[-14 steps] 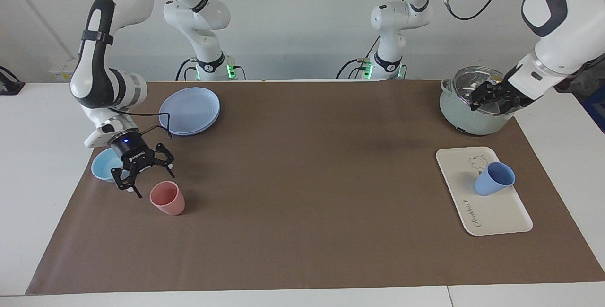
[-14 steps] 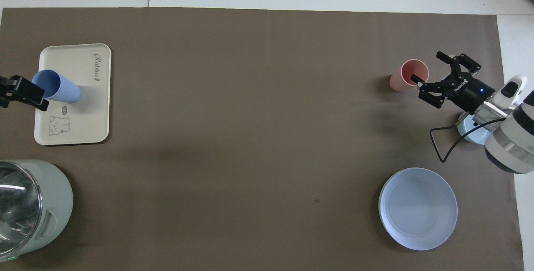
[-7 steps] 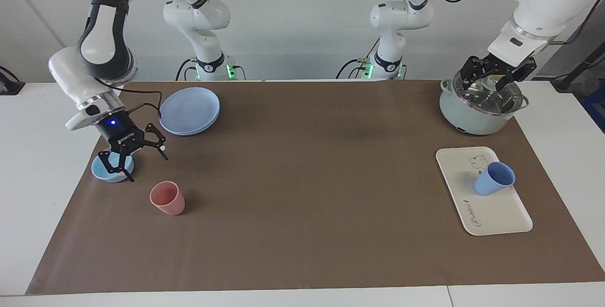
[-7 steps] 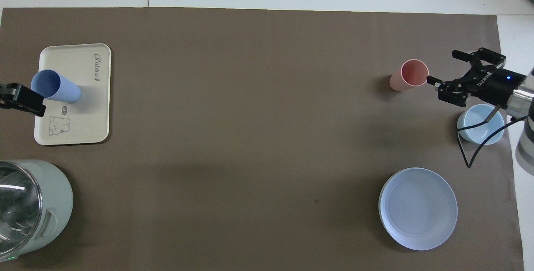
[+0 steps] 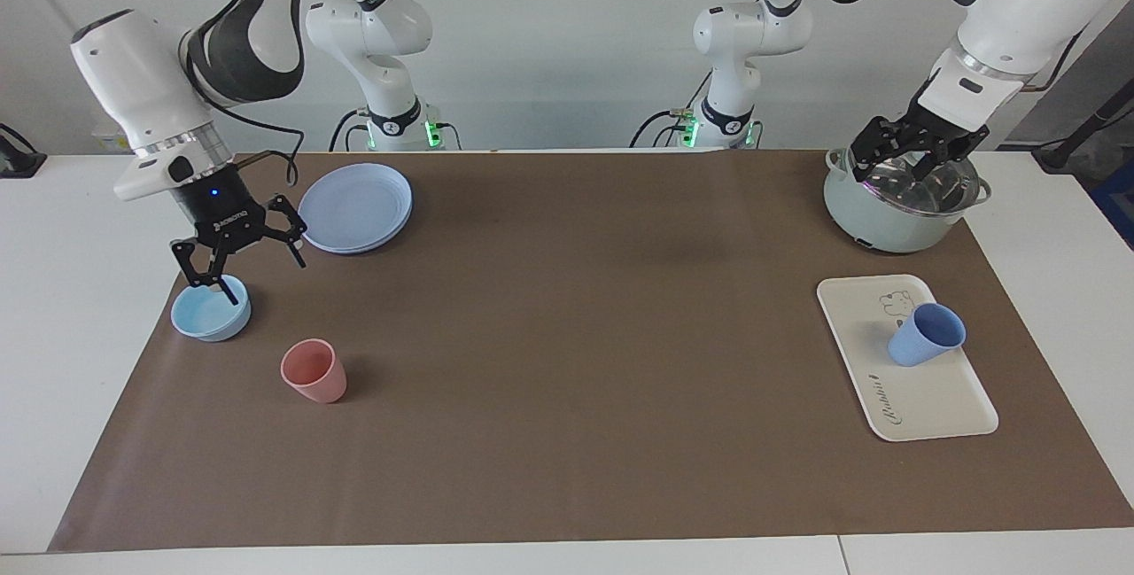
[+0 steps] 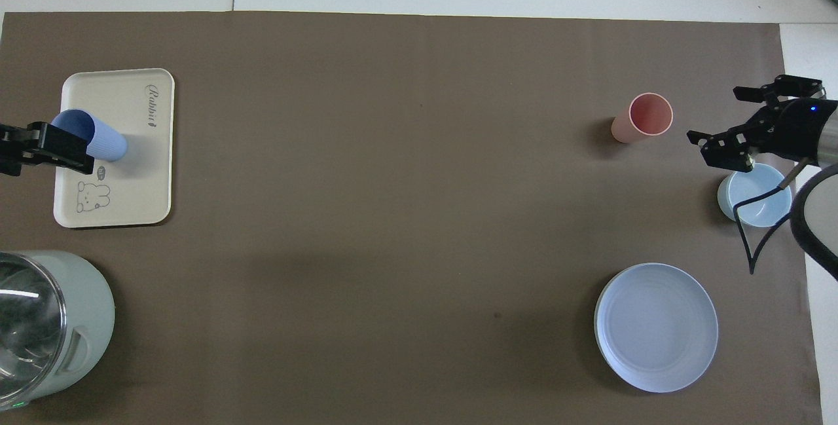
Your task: Place cup on tray
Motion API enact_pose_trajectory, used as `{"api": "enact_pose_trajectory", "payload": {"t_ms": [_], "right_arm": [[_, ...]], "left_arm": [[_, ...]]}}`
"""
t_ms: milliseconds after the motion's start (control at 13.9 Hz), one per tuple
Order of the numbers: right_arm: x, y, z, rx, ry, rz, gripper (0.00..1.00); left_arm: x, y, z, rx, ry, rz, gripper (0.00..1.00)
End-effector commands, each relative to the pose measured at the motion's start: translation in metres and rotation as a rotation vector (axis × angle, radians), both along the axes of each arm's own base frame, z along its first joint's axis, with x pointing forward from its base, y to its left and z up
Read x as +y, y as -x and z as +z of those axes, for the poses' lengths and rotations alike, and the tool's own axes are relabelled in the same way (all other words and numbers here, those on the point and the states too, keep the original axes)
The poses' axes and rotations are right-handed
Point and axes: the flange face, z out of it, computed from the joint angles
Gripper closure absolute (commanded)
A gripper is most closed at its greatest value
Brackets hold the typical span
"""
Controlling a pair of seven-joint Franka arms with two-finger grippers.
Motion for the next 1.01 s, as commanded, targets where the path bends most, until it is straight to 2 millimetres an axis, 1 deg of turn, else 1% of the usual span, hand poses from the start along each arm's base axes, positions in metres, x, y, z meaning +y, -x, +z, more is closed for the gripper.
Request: {"api": "enact_pose_trajectory", "payload": {"t_ms": [0, 72, 144, 288, 361, 433, 505, 577, 649, 721, 793, 938], "right_arm": [[0.021, 0.015, 0.016, 0.094, 0.066, -0.147, 0.00], [0.033, 0.017, 0.025, 0.130, 0.091, -0.229, 0.00], [0.041, 0.016, 0.037, 0.174, 0.117, -0.318, 0.00], [0.049, 0.014, 0.067, 0.248, 0.157, -0.467, 0.00], [0.049, 0.015, 0.084, 0.279, 0.147, -0.522, 0.00], [0.048, 0.020, 0.104, 0.335, 0.141, -0.578, 0.00], [0.046, 0.027, 0.119, 0.380, 0.124, -0.651, 0.00], [0.040, 0.036, 0.133, 0.421, 0.103, -0.708, 0.00], [0.032, 0.043, 0.142, 0.459, 0.084, -0.725, 0.00], [0.029, 0.046, 0.146, 0.496, 0.042, -0.742, 0.00], [0.014, 0.048, 0.145, 0.523, -0.023, -0.773, 0.00], [0.011, 0.051, 0.137, 0.531, -0.006, -0.779, 0.00]], "left_arm": [[-0.002, 0.009, -0.001, -0.010, 0.010, 0.009, 0.00], [-0.002, 0.009, -0.001, -0.010, 0.010, 0.009, 0.00], [-0.002, 0.009, -0.001, -0.010, 0.010, 0.009, 0.00], [-0.001, 0.009, -0.001, -0.011, 0.007, 0.012, 0.00], [-0.001, 0.009, -0.002, -0.007, 0.006, 0.011, 0.00], [0.004, 0.009, -0.002, -0.006, 0.006, 0.015, 0.00], [0.004, 0.008, -0.001, -0.015, 0.008, 0.011, 0.00], [0.004, 0.008, 0.000, -0.019, 0.008, 0.012, 0.00], [0.003, 0.008, -0.001, -0.016, 0.008, 0.014, 0.00], [0.002, 0.009, -0.001, -0.012, 0.007, 0.014, 0.00], [0.003, 0.009, -0.001, -0.012, 0.007, 0.018, 0.00], [0.005, 0.009, -0.002, -0.007, 0.007, 0.023, 0.00]]}}
